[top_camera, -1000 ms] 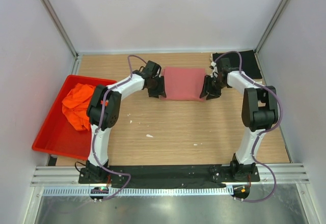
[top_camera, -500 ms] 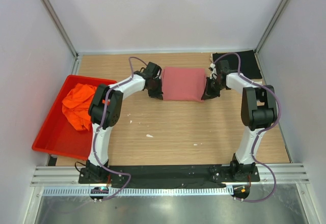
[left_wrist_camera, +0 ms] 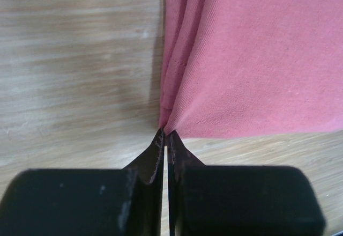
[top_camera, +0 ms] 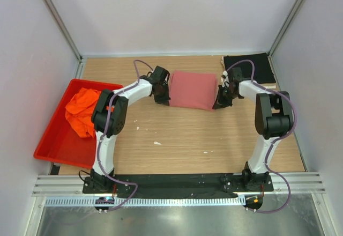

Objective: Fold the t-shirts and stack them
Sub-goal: Fold the tshirt, then neatly place the folded tshirt to the corner

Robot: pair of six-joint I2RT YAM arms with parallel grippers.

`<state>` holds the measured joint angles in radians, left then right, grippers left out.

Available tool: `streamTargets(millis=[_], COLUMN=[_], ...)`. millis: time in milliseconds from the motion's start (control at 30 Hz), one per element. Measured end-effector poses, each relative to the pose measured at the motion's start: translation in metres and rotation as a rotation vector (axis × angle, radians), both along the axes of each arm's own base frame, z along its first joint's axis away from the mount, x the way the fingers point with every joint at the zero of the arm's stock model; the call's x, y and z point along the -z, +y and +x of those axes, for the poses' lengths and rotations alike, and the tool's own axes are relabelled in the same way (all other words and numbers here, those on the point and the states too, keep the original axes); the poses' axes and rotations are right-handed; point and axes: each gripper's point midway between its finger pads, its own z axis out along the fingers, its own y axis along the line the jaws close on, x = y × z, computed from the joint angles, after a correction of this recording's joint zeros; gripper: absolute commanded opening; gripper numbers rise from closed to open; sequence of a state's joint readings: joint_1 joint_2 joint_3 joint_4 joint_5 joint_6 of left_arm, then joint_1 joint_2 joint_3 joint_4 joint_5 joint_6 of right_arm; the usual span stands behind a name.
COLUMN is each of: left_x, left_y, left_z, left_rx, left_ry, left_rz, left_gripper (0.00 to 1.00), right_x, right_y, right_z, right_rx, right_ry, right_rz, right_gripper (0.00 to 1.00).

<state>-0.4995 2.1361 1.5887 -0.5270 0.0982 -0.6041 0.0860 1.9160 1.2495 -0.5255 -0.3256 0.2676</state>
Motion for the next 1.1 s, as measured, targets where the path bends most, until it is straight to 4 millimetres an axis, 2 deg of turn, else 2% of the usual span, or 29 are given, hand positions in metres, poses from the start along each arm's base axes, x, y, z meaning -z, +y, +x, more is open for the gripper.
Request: streamTargets(millis=[333, 433, 467, 567, 667, 700, 733, 833, 933, 1000, 1100], left_x=[-0.001, -0.001, -0.002, -0.01, -0.021, -0.025, -0.028, -0.039, -0.053, -0.062, -0.073], left_y=[0.013, 0.021, 0.023, 0.028, 0.038, 0.04, 0.043, 0.05, 0.05, 0.045, 0.031], left_z=[-0.035, -0.05, -0.056, -0.07, -0.077, -0.077, -0.076, -0.073, -0.066, -0.059, -0.055], left_rx=[-0.009, -0.012, -0.011, -0.003, -0.013, -0.018, -0.024, -0.041, -0.048, -0.044, -0.021], left_ry=[0.052, 0.067, 0.072, 0.067, 0.053, 0.045, 0.038, 0.025, 0.0, -0.021, -0.035], left_rz=[0.023, 0.047, 0.056, 0.072, 0.11, 0.116, 0.124, 0.161, 0.171, 0.152, 0.087], left_gripper=[0.0, 0.0, 0.0, 0.13, 0.25, 0.31, 0.33, 0.37, 0.38, 0.38, 0.38], right_x=[-0.01, -0.011, -0.011, -0.013, -0.016, -0.018, -0.02, -0.032, -0.05, -0.062, -0.069], right_y=[0.009, 0.013, 0.015, 0.018, 0.011, 0.01, 0.008, 0.005, 0.005, 0.006, 0.008], right_z=[-0.039, -0.057, -0.063, -0.077, -0.082, -0.082, -0.082, -0.076, -0.056, -0.037, -0.01], right_rx=[0.007, 0.005, 0.003, 0.003, 0.021, 0.025, 0.029, 0.033, 0.034, 0.029, 0.013], right_ry=[0.013, 0.02, 0.025, 0.031, 0.032, 0.029, 0.031, 0.027, -0.028, -0.074, -0.118], right_rz=[0.025, 0.03, 0.032, 0.036, 0.008, 0.005, -0.002, -0.018, -0.021, -0.019, -0.017], right_gripper=[0.01, 0.01, 0.04, 0.2, 0.36, 0.4, 0.46, 0.57, 0.66, 0.68, 0.7])
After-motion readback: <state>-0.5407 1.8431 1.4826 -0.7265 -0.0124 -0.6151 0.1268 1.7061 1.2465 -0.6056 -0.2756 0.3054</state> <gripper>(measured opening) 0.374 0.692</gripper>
